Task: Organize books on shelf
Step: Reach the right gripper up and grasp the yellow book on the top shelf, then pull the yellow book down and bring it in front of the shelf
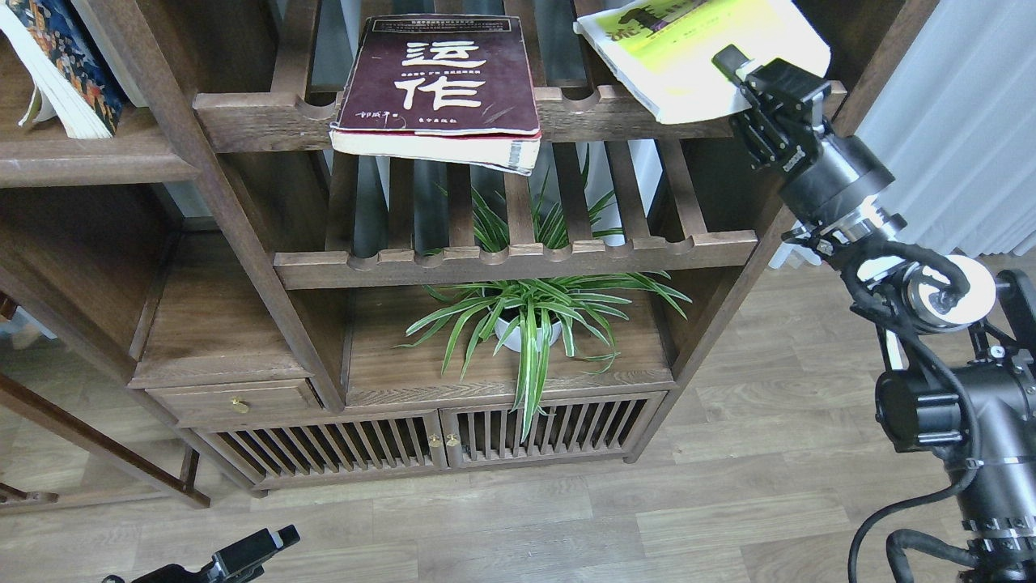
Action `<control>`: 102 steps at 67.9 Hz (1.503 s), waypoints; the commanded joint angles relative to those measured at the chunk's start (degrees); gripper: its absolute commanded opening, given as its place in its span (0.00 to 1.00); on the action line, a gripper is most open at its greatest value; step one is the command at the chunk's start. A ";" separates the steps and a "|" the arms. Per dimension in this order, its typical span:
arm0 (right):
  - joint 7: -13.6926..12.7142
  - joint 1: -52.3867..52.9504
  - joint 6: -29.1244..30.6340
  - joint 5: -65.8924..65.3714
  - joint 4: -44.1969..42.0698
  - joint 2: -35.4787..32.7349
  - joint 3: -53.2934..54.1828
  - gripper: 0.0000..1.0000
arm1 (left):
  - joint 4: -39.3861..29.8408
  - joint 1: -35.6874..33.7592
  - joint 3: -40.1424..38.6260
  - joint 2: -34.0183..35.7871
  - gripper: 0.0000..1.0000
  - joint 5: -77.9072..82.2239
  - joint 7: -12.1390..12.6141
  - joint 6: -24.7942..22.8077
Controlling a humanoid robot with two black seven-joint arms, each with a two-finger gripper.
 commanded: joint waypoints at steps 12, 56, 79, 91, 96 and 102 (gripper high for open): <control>0.00 -11.44 9.65 8.64 4.33 -4.94 4.52 0.00 | 0.00 1.08 -1.81 0.00 1.00 -0.14 -0.26 0.00; 0.00 -45.12 19.29 16.48 9.43 -5.48 -9.44 0.00 | -6.94 1.43 -3.12 -2.98 0.99 -1.63 -4.74 0.00; 0.00 -38.26 19.29 4.35 4.60 9.38 -15.87 0.00 | -22.67 6.09 -6.82 -5.18 0.98 -1.63 -7.82 0.00; 0.00 -35.53 19.29 0.74 3.63 14.92 -18.68 0.00 | -29.00 8.38 -6.99 -5.89 0.98 -1.63 -7.82 0.00; 0.00 -35.18 19.29 0.57 3.11 15.44 -20.00 0.00 | -30.94 8.64 -7.87 -6.24 0.98 -1.63 -7.82 0.00; 0.00 -35.18 19.29 0.57 2.84 15.45 -20.97 0.00 | -31.82 8.82 -9.63 -6.50 0.98 -1.63 -7.82 0.00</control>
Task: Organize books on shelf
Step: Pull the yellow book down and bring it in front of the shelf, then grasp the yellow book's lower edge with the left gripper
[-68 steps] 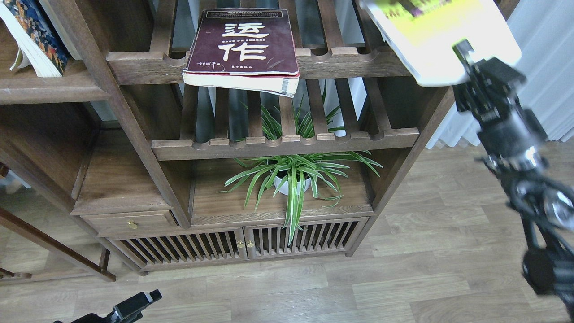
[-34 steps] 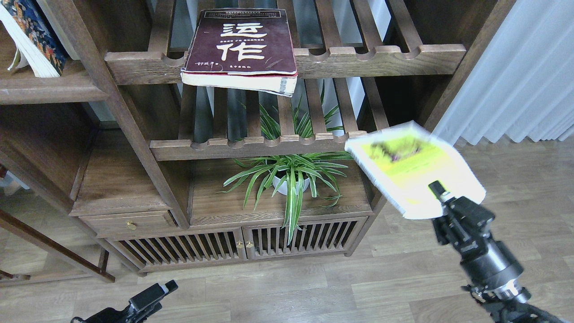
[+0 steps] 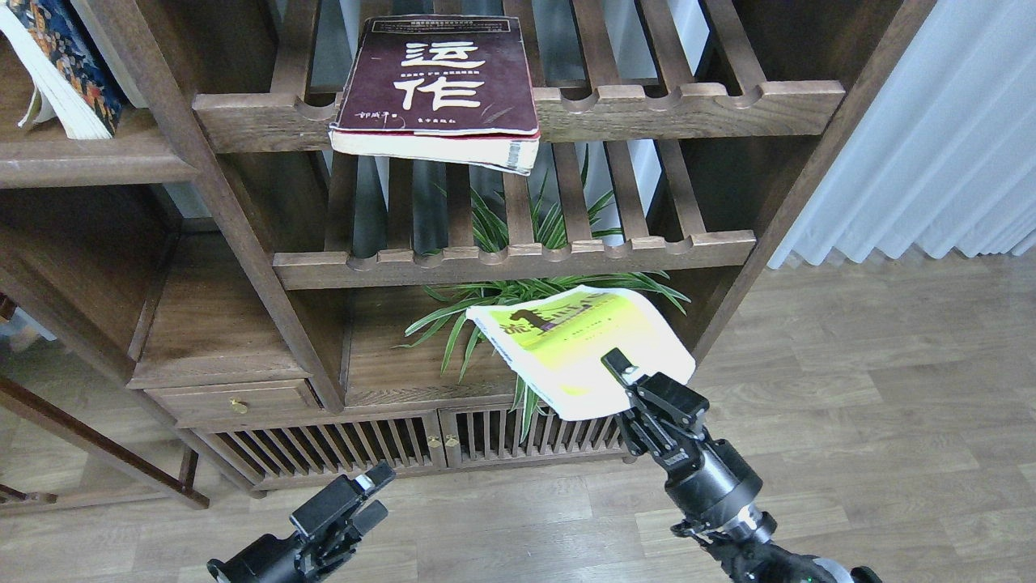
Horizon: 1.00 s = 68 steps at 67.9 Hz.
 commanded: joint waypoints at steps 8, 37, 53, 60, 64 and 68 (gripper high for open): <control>-0.01 -0.45 0.00 -0.04 -0.53 0.43 -2.32 0.00 | -1.75 0.32 -4.78 -1.79 0.98 0.01 0.04 0.00; -0.01 -0.54 0.00 -0.04 -0.53 0.51 -3.99 0.00 | -3.07 -1.34 -8.39 -10.23 0.93 0.71 1.00 0.00; -0.01 -0.62 0.00 -0.48 -0.44 0.78 -4.43 0.00 | 0.80 -5.21 -8.39 -15.68 0.93 0.98 1.00 0.00; -0.01 -0.62 0.00 -1.19 -0.35 0.87 -4.43 0.00 | 2.91 -6.44 -8.30 -17.96 0.93 1.86 1.00 0.00; -0.01 -0.54 0.00 -1.54 -0.26 0.87 -4.43 0.00 | 3.96 -6.79 -8.30 -19.28 0.93 2.38 1.01 0.00; -0.01 -0.54 0.00 -2.07 -0.09 0.87 -4.43 0.00 | 4.67 -6.88 -8.30 -20.42 0.93 2.82 1.00 0.00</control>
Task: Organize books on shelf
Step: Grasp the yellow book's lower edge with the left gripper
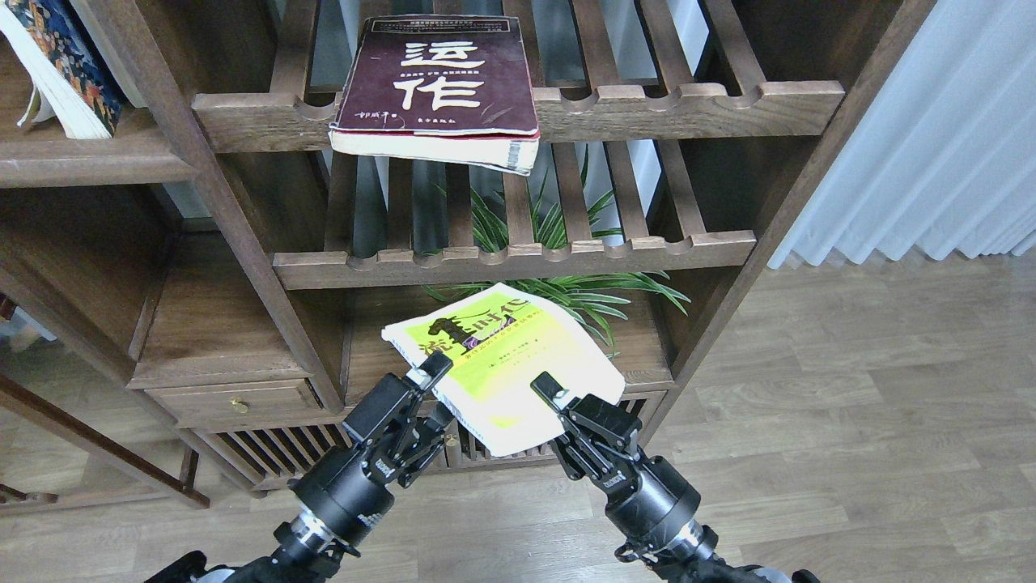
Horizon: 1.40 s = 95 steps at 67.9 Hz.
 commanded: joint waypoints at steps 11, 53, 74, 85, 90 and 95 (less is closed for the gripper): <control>0.00 0.07 0.00 -2.92 0.69 0.01 -0.35 0.00 | 4.40 -2.19 0.61 -5.34 0.93 1.27 0.00 0.00; 0.00 -0.63 0.00 -3.80 2.01 0.01 -0.35 0.00 | 8.81 -3.69 0.26 -7.37 0.05 -1.28 -1.23 0.00; 0.00 -0.46 0.00 -4.42 1.57 0.01 -0.44 0.27 | 7.23 -2.19 -0.09 -1.31 0.00 -1.90 -0.53 0.00; 0.00 0.24 0.00 -7.76 0.26 0.01 -1.85 0.87 | 4.85 -1.49 -0.53 3.53 0.00 -1.90 -0.53 0.00; 0.00 0.24 0.00 -8.64 -0.36 0.01 -2.37 0.99 | 4.06 -1.23 -1.14 5.81 0.00 -1.90 -0.44 0.00; 0.00 0.51 0.00 -8.64 -2.02 0.01 -2.37 0.99 | 3.18 -0.70 -1.58 8.62 0.00 -1.90 -0.18 0.00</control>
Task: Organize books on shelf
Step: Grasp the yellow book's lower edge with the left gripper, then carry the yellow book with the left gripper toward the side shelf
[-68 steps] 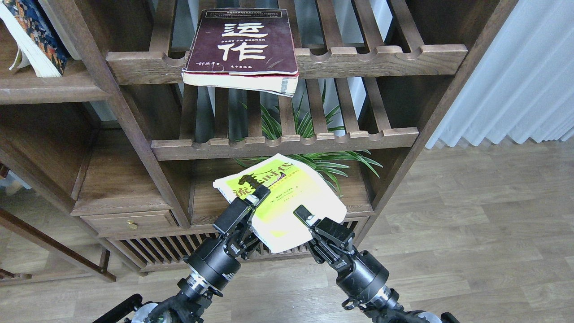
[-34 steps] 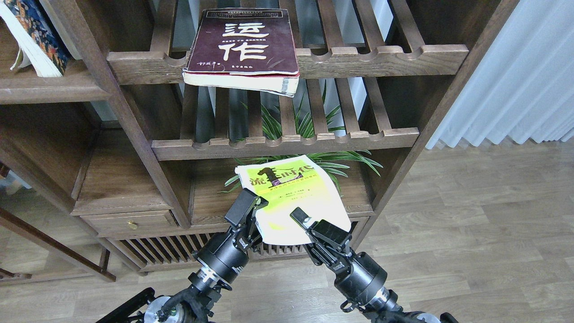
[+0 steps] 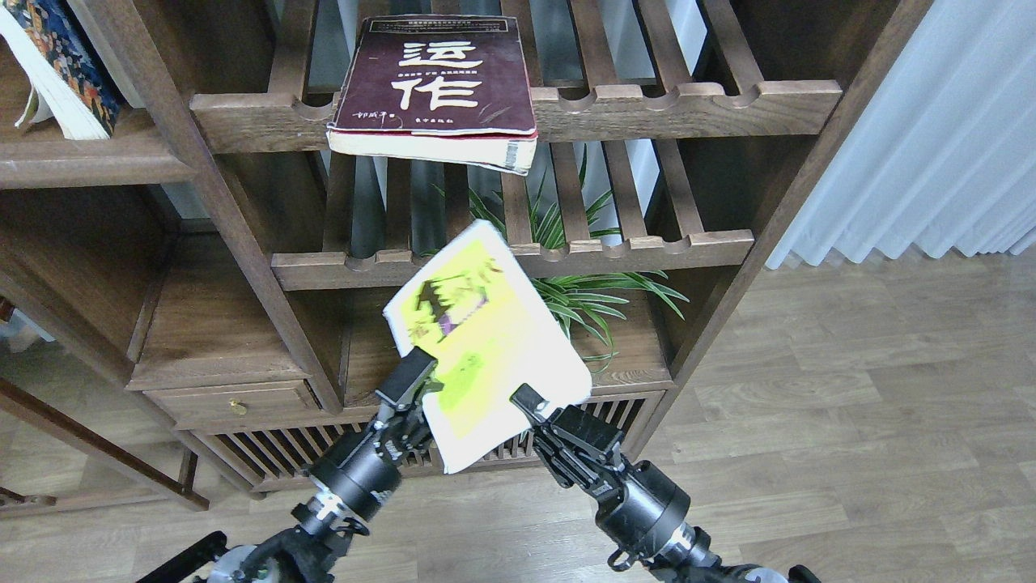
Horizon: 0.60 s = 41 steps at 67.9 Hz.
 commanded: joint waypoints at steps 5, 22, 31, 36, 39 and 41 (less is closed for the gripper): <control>0.02 0.87 -0.03 -0.71 -3.96 -0.02 -0.36 0.99 | -2.42 1.03 -1.00 6.71 0.00 0.04 0.82 -0.10; 0.02 3.68 -0.03 -0.71 -11.43 -0.02 -1.07 0.99 | -6.47 4.54 -3.72 23.49 0.00 0.30 4.07 -0.10; 0.02 4.73 -0.03 -0.71 -13.01 -0.02 -1.24 0.99 | -6.82 6.83 -5.74 30.88 0.01 0.48 6.35 -0.10; 0.02 5.44 -0.03 -0.62 -13.80 -0.02 -1.86 0.99 | -7.00 8.32 -8.02 34.22 0.01 0.48 7.76 -0.10; 0.02 5.79 -0.03 -0.62 -14.24 -0.02 -2.03 0.99 | -7.35 9.46 -9.61 36.59 0.01 0.48 8.37 -0.10; 0.02 6.05 -0.03 -0.62 -14.51 -0.02 -2.03 0.99 | -7.70 10.25 -10.74 38.08 0.01 0.48 8.72 -0.10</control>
